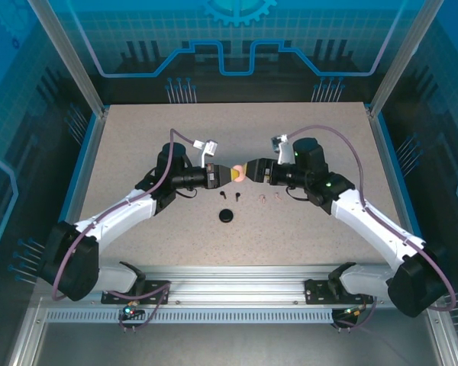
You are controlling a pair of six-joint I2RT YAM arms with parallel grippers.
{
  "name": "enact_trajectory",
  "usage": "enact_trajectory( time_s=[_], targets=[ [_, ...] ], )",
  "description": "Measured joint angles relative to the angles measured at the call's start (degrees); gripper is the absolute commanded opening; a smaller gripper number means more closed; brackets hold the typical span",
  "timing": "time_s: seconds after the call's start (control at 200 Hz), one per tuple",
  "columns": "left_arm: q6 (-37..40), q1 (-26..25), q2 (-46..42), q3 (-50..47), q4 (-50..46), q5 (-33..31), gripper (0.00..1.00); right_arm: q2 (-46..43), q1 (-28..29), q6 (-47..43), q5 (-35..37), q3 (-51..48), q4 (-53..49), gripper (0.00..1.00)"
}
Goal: Insert the wireless bluetooth earbuds into the charging case
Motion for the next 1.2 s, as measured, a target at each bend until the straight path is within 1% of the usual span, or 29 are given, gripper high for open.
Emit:
enact_trajectory(
  time_s=[0.14,0.35,0.605,0.805,1.075,1.2],
  targets=[
    [0.00,0.00,0.00,0.00,0.00,0.00,0.00,2.27,2.40,-0.04,1.27,2.71,-0.66,0.72],
    [0.00,0.00,0.00,0.00,-0.11,-0.02,0.00,2.82,2.36,0.00,2.86,1.03,-1.03,0.68],
    [0.00,0.02,0.00,-0.02,-1.86,-0.37,0.00,2.47,1.20,0.37,2.49,-3.02,0.92,0.66],
    [-0.02,-0.22,-0.37,-0.02,-1.31,0.35,0.00,2.71,-1.51,0.81,2.78,-6.27,1.84,0.65],
    [-0.02,-0.26,-0.52,-0.02,-0.81,0.81,0.00,3.45,-1.88,1.07,2.54,-6.78,1.73,0.64],
    [-0.02,-0.26,-0.52,-0.02,-0.81,0.81,0.00,1.90,-2.08,1.01,2.08,-6.95,1.09,0.63]
  ],
)
